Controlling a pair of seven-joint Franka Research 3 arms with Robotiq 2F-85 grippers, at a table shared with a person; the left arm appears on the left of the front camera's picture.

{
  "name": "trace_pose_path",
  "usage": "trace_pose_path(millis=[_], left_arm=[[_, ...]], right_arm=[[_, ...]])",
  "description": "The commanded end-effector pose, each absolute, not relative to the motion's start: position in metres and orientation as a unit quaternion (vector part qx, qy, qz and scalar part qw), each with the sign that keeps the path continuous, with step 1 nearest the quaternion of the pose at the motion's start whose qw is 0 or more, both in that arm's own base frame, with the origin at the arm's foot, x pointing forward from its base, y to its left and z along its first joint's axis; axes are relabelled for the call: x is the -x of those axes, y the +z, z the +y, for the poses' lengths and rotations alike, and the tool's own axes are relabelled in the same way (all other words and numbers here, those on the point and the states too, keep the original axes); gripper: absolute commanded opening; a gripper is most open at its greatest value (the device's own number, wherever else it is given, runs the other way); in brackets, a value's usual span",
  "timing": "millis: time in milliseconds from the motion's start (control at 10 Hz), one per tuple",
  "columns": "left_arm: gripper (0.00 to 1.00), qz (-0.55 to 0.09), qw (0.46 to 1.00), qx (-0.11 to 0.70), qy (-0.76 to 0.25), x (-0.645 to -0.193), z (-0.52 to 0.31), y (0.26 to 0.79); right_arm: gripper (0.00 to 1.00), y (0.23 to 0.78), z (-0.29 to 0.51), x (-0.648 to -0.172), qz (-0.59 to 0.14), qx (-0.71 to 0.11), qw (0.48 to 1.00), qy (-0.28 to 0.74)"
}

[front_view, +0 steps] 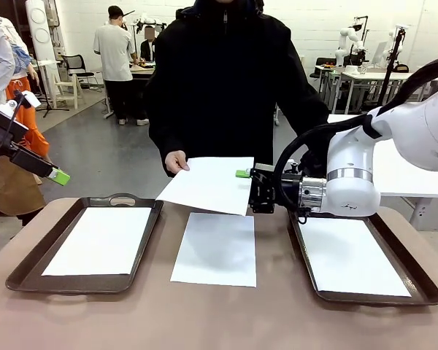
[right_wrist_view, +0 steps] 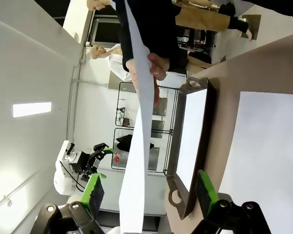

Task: Sort the A4 documents.
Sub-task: Receive the A4 Paper.

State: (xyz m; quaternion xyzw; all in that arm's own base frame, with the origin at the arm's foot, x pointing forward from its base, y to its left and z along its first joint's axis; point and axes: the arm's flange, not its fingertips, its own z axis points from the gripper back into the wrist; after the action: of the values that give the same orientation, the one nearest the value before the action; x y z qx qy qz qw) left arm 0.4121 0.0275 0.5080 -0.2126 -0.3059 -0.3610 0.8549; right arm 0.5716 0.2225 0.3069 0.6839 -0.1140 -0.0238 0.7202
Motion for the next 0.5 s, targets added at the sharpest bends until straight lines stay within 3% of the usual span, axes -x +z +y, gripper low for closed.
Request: trace_pose_path(millis=[0, 200, 300, 400], left_arm=[[1.0, -0.304, 0.854, 0.207, -0.367, -0.411, 0.0274, 0.5071], [1.0, -0.304, 0.854, 0.207, -0.367, -0.411, 0.0274, 0.5071], [1.0, -0.304, 0.854, 0.207, -0.367, -0.411, 0.0274, 0.5071], [1.0, -0.304, 0.854, 0.207, -0.367, -0.411, 0.0274, 0.5071]], right_arm=[[1.0, 0.3073, 0.2289, -0.5782, -0.108, -0.696, 0.709, -0.04], [1.0, 0.3087, 0.2283, -0.5781, -0.104, -0.699, 0.707, -0.039], [0.88, 0.3096, 0.229, -0.5771, -0.114, -0.696, 0.709, -0.017], [0.83, 0.3114, 0.2295, -0.5784, -0.116, -0.697, 0.707, -0.016]])
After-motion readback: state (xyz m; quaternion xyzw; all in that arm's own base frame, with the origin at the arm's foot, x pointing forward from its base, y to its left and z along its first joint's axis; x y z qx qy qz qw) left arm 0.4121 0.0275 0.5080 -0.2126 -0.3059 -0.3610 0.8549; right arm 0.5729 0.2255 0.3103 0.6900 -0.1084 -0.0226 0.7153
